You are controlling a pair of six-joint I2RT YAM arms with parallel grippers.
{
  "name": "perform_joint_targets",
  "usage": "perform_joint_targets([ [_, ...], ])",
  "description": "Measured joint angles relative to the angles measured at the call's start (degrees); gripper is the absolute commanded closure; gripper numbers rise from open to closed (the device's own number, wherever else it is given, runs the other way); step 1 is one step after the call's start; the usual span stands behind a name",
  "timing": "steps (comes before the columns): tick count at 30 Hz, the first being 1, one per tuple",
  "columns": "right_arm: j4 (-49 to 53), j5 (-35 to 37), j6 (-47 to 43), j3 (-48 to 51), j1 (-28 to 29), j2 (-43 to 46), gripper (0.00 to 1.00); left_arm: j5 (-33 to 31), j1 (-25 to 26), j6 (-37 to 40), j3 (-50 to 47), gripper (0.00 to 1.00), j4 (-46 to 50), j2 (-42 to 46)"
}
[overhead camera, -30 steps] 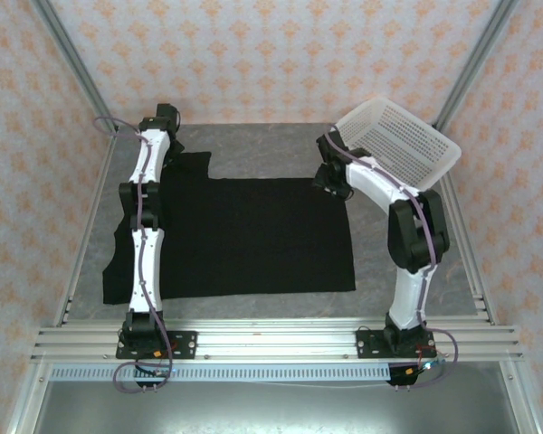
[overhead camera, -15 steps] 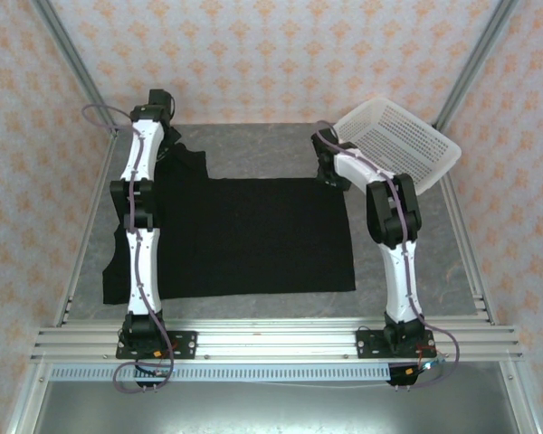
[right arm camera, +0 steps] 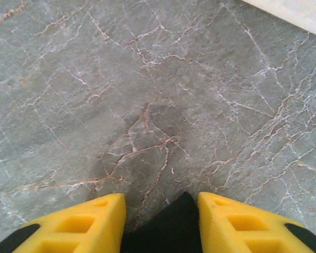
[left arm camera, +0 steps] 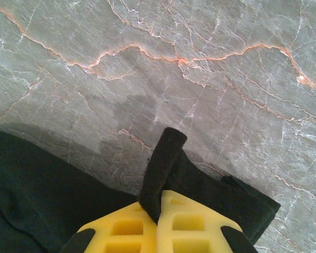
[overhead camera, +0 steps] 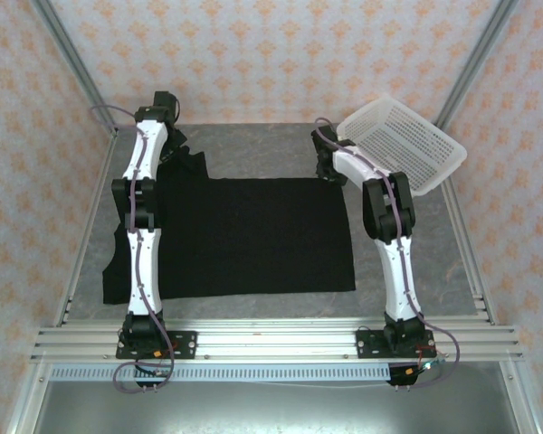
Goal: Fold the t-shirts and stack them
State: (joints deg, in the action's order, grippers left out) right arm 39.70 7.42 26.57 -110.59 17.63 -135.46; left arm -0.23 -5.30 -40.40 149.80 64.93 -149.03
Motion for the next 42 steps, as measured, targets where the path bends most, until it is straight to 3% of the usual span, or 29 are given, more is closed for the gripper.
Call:
perform_joint_targets([
  [5,0.11,-0.70,-0.13,-0.35,-0.11,-0.17,0.89,0.00,0.02,0.04,0.00,1.00,0.00,0.04],
  [9,0.74,-0.11,-0.92,-0.44,-0.20,-0.13,1.00,0.00,0.02,0.70,0.00,1.00,0.02,0.17],
  [23,10.23,12.44,-2.73,-2.60,-2.86,0.57,1.00,5.57,0.66,3.02,-1.18,1.00,-0.50,4.68],
  [33,10.95,12.15,-4.37,-4.09,-4.28,2.32,1.00,10.29,2.97,4.44,-2.03,1.00,-2.36,4.68],
  [42,11.52,11.45,-4.11,1.73,-3.04,7.78,1.00,4.94,3.72,8.94,-9.88,1.00,-0.39,11.89],
])
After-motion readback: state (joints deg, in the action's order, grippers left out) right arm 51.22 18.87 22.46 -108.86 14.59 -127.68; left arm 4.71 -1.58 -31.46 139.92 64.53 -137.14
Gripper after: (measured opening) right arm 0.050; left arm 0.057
